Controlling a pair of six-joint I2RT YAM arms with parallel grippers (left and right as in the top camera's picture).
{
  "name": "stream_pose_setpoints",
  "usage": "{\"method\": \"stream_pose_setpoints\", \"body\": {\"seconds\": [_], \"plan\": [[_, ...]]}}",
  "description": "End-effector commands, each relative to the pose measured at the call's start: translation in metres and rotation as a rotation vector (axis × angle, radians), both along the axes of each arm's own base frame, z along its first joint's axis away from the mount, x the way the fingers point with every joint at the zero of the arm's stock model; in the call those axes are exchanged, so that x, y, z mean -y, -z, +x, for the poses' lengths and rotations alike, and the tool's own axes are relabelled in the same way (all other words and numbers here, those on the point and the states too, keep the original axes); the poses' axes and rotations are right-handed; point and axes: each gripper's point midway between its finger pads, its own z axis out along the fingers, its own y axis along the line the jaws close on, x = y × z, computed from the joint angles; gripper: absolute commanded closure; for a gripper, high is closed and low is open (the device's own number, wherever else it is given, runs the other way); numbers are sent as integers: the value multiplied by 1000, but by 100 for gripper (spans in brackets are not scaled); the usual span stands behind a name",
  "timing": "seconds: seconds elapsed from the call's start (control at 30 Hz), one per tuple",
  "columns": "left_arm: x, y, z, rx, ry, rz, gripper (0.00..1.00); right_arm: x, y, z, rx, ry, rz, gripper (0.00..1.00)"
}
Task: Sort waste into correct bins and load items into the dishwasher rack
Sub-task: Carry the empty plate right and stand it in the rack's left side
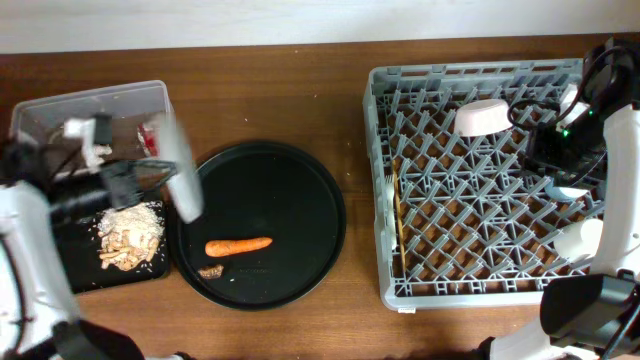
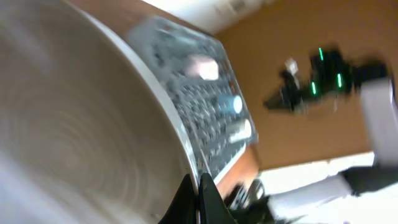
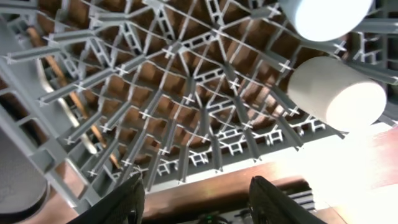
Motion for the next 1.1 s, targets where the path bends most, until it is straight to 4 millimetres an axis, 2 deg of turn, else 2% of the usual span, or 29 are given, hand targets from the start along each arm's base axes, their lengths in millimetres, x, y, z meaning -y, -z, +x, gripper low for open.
{"method": "stream_pose_setpoints", "body": {"seconds": [0.0,0.07,0.1,0.17,0.23,0.33,0.57,0.7,0.87,0.9,1.0,1.07], "plan": [[62,-41,-2,210,191,-73,100,11,1,-4,-25,41,-59,43],[97,-63,-6,344,316,-178,100,11,1,-4,-25,41,-58,43],[113,-68,-9,377,374,-206,100,9,1,-4,-22,41,-49,43],[141,-66,-10,354,462,-197,100,8,1,-4,-21,40,-44,42],[170,-47,-1,239,481,-88,100,8,1,-3,-21,40,-44,42],[197,-32,20,165,401,51,100,8,1,-3,-21,40,-44,42],[249,-35,50,256,291,134,100,8,1,-3,-21,40,-44,42],[287,-31,68,265,298,58,100,8,1,-3,-21,39,-44,42],[340,-14,85,214,314,-67,100,8,1,-4,-23,40,-43,42],[353,-7,86,202,319,-89,100,7,2,-4,-27,39,-42,42],[375,21,97,81,252,-111,100,7,8,-8,-49,39,-37,42],[389,29,97,63,266,-144,100,6,10,-9,-57,39,-34,42]]}}
